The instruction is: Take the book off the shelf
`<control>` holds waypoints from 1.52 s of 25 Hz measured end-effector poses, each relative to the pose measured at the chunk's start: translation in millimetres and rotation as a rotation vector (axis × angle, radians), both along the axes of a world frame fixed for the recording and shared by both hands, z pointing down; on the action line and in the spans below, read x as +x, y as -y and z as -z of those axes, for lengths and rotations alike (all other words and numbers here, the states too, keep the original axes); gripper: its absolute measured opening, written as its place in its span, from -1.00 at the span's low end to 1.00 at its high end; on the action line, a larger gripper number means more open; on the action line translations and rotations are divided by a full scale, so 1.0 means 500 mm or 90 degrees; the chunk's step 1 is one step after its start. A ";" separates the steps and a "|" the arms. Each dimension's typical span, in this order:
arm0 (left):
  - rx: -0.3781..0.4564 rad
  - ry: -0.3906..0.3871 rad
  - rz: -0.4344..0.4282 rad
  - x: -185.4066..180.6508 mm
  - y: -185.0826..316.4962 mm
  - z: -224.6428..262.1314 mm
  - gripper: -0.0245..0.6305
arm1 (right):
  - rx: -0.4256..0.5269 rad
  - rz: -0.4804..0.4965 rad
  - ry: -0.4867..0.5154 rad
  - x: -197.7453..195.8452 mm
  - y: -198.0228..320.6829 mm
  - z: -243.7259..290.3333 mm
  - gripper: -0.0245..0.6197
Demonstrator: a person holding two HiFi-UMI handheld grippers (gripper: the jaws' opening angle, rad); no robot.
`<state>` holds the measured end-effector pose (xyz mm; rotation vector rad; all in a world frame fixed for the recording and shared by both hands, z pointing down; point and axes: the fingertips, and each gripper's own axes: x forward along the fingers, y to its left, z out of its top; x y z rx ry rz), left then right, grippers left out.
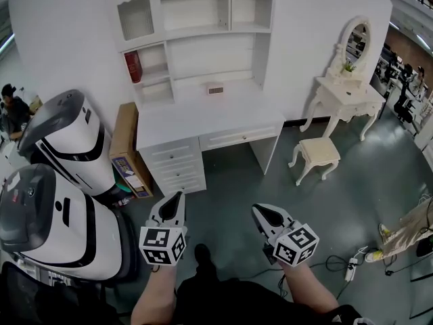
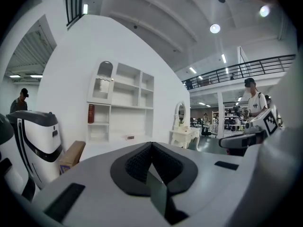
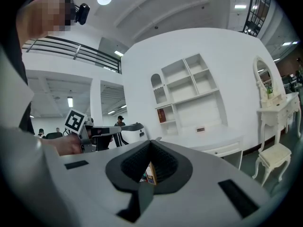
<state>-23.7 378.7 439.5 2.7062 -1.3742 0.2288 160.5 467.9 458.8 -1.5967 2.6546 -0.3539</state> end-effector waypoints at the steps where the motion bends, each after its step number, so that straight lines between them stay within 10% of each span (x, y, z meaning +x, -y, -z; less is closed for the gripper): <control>1: -0.002 0.000 -0.001 0.002 0.015 -0.002 -0.90 | -0.002 0.002 -0.002 0.000 0.011 -0.002 -0.88; 23: -0.015 -0.020 -0.008 -0.096 0.479 -0.009 -0.90 | -0.074 0.015 -0.012 -0.118 0.478 -0.038 -0.88; 38: -0.063 -0.019 0.034 -0.201 0.618 -0.060 -0.89 | -0.083 0.028 -0.006 -0.164 0.666 -0.039 -0.88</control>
